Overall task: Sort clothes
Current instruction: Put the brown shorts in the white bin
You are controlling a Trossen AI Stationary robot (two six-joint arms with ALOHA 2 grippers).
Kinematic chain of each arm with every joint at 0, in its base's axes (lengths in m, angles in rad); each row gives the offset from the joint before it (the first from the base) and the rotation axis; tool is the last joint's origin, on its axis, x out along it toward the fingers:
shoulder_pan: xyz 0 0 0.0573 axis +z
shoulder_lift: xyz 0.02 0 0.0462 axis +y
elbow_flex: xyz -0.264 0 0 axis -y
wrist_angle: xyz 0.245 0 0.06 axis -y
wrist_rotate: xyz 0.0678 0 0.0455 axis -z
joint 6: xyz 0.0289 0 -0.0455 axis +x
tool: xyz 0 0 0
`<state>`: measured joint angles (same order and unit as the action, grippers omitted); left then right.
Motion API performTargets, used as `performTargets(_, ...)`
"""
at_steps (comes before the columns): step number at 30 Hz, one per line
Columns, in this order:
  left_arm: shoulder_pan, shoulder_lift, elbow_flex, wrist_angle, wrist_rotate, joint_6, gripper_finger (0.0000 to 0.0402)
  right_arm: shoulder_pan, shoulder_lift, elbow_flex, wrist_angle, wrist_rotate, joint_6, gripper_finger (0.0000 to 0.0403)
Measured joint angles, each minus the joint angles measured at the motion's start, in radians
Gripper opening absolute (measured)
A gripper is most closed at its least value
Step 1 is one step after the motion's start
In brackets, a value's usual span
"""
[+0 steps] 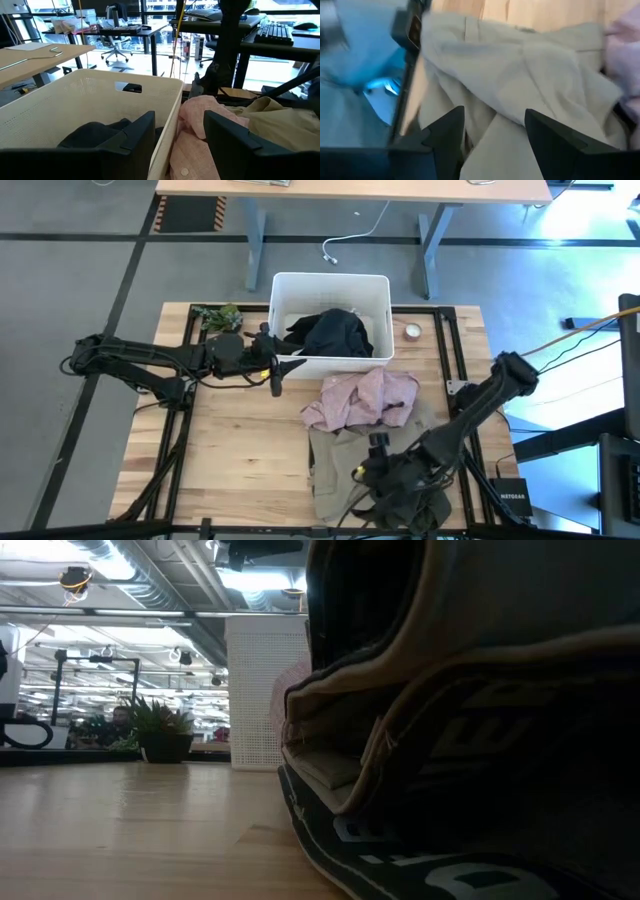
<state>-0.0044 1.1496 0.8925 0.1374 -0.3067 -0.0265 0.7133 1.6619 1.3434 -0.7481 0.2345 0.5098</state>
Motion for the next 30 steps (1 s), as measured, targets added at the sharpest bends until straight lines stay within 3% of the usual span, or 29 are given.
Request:
performTargets(12,0.000,0.000,0.000,0.001,0.000,0.000,0.0164,-0.029,0.179,0.000,-0.068,-0.011,-0.100,0.0212)
performTargets(16,0.000,0.000,0.000,0.001,0.000,0.000,0.0164,-0.047,0.205,0.001,-0.087,-0.022,-0.100,0.0151)
performTargets(21,0.000,0.000,0.000,0.000,0.000,0.000,0.0164,-0.062,0.217,0.002,-0.103,-0.052,-0.129,0.0028)
performTargets(25,0.000,0.000,0.000,-0.001,0.000,0.000,0.0164,-0.059,0.211,0.029,-0.158,-0.023,-0.130,0.0025)
performTargets(30,0.000,0.000,0.000,0.000,0.000,0.000,0.0164,-0.059,0.208,0.158,-0.279,0.021,-0.133,0.0011)
